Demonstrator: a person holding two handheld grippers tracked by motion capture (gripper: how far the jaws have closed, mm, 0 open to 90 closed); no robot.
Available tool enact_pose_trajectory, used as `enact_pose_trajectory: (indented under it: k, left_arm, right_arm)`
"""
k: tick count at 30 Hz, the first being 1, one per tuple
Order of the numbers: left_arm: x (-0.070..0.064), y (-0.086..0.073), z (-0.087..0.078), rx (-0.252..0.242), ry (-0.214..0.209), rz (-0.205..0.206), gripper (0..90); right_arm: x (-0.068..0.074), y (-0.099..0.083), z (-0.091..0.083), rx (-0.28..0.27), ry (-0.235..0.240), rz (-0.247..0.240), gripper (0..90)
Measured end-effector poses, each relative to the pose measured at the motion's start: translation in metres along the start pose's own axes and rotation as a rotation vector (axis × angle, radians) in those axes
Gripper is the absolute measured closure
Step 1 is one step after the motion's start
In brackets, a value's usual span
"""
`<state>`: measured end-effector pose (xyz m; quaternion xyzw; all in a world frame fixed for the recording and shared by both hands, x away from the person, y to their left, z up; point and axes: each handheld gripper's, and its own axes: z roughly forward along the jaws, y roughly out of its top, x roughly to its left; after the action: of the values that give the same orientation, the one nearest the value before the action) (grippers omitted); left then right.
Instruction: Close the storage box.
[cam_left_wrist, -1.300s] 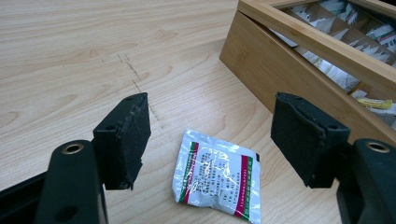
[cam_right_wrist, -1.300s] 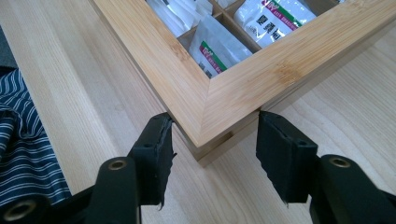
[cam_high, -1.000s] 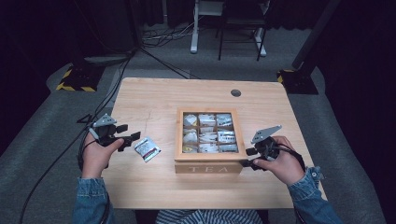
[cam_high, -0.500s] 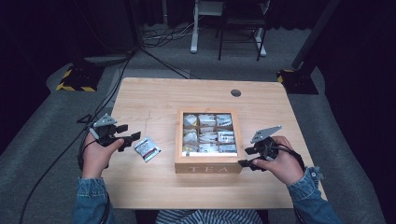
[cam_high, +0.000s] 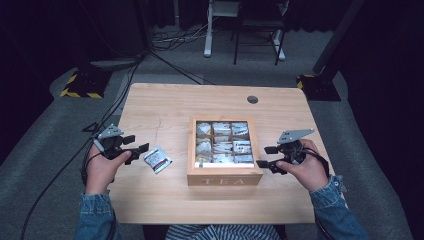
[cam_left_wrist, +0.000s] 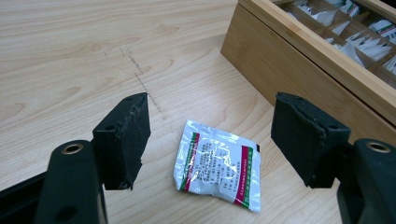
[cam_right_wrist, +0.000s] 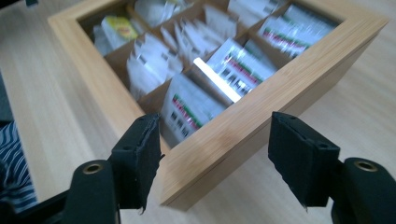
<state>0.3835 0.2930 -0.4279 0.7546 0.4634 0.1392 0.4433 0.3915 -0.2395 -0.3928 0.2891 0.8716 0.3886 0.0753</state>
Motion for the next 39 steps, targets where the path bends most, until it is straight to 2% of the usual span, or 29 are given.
enact_pose_trajectory:
  k: [7,16,21,28,39]
  left_arm:
    - [0.002,-0.005,-0.008,-0.009,0.018,-0.012,29.2]
    - [0.006,-0.01,-0.012,-0.004,0.032,-0.023,29.1]
    - [0.008,-0.012,-0.012,-0.004,0.036,-0.033,29.1]
    - [0.009,-0.013,-0.01,0.001,0.044,-0.033,28.9]
    - [0.013,-0.016,-0.007,0.017,0.047,-0.042,28.6]
  right_arm:
    - [-0.012,0.003,-0.006,-0.096,-0.027,0.008,35.2]
    - [-0.027,0.001,-0.009,-0.156,-0.059,0.024,35.4]
    - [-0.042,-0.006,-0.011,-0.186,-0.099,0.051,35.4]
    - [-0.063,-0.019,-0.013,-0.206,-0.173,0.096,35.4]
    - [-0.09,-0.041,-0.01,-0.215,-0.257,0.121,35.4]
